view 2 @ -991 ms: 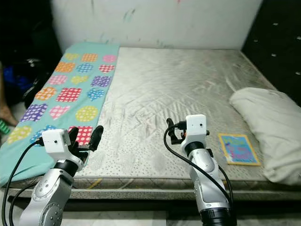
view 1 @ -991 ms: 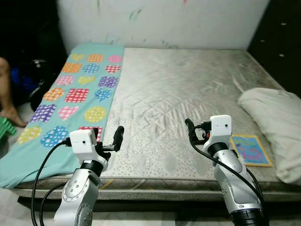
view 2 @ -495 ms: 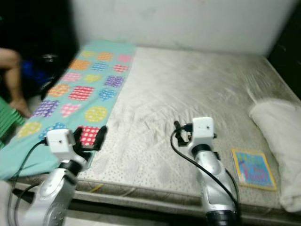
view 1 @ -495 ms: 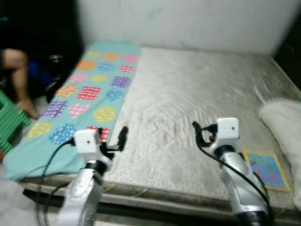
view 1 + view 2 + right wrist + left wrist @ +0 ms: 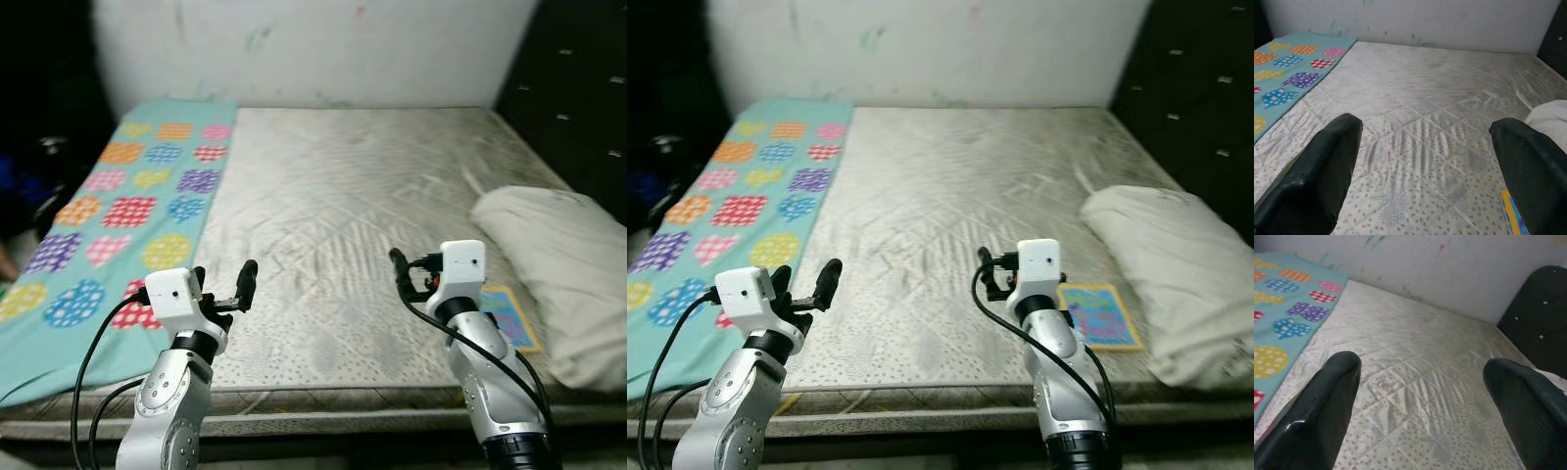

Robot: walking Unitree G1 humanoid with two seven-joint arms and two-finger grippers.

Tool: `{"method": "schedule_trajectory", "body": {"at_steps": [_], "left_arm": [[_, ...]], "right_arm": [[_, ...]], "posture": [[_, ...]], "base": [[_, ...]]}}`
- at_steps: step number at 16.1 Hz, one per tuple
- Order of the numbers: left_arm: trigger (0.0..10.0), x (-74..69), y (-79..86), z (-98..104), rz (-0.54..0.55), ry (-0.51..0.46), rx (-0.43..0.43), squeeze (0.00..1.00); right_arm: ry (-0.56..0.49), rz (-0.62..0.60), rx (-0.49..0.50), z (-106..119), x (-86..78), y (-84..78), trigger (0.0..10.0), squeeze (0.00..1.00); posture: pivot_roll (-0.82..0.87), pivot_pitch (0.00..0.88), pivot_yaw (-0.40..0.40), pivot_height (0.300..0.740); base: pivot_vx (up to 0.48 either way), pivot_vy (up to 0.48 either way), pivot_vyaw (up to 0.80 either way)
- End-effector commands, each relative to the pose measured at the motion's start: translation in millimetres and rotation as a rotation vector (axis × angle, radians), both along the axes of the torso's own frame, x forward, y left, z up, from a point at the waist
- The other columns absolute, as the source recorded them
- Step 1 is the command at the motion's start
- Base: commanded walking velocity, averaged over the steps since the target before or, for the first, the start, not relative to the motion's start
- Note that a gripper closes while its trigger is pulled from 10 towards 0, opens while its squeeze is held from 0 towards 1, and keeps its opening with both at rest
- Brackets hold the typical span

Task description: Clean up the room

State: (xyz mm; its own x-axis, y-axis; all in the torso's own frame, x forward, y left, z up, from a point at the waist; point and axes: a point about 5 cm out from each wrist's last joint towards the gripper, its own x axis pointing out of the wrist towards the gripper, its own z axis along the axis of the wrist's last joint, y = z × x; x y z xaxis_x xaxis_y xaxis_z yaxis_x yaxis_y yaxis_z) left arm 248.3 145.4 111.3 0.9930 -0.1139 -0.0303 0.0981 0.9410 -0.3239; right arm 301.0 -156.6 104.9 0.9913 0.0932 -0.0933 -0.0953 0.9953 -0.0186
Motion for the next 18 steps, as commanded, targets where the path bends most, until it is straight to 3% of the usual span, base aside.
{"method": "schedule_trajectory", "body": {"at_steps": [1, 13, 18], "left_arm": [[10.0, 0.9, 1.9, -0.2, 0.009, 0.009, 0.001, 0.00], [10.0, 1.1, -1.2, 0.8, -0.016, 0.004, -0.011, 0.00], [10.0, -1.7, -4.6, 4.9, -0.070, -0.042, -0.031, 0.00]], "right_arm": [[-0.020, -0.003, 0.000, 6.0, 2.2, 0.7, 10.0, 0.00], [-0.012, 0.009, -0.003, 4.0, 1.7, 1.7, 10.0, 0.00], [-0.013, 0.017, -0.015, 3.8, 1.5, 1.4, 10.0, 0.00]], "posture": [[-0.08, 0.000, -0.025, 0.740], [-0.09, 0.000, -0.027, 0.740], [-0.09, 0.000, -0.029, 0.740]], "base": [[0.000, 0.412, 0.00], [0.000, 0.480, 0.00], [0.199, 0.000, 0.00]]}}
